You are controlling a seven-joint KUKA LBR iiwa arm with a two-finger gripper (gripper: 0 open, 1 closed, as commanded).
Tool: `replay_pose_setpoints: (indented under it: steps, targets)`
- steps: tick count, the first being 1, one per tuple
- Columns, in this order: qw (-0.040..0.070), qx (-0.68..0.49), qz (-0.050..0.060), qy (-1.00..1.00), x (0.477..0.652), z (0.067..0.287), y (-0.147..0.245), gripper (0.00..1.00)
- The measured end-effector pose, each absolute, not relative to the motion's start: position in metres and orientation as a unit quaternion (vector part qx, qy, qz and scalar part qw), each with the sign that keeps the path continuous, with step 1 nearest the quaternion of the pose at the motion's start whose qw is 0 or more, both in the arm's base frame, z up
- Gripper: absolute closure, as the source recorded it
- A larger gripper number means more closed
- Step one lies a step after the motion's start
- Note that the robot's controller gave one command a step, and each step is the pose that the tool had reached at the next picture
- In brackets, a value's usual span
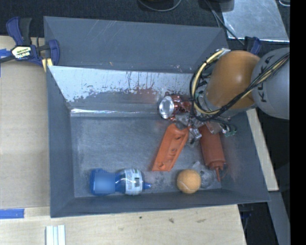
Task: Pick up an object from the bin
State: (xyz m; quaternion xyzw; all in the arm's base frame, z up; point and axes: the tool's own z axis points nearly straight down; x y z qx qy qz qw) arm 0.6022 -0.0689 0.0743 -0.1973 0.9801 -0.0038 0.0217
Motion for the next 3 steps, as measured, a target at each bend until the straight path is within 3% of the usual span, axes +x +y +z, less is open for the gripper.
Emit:
replay_pose_setpoints:
  steps: [1,2,3]
  targets:
    - [0.022,-0.197,-0.004,0.98,0.602,0.074,-0.069,1.0]
    - [0.028,-0.198,-0.005,0.98,0.613,0.151,-0.055,1.0]
    - [0.026,-0.219,-0.005,0.975,0.606,0.172,-0.06,1.0]
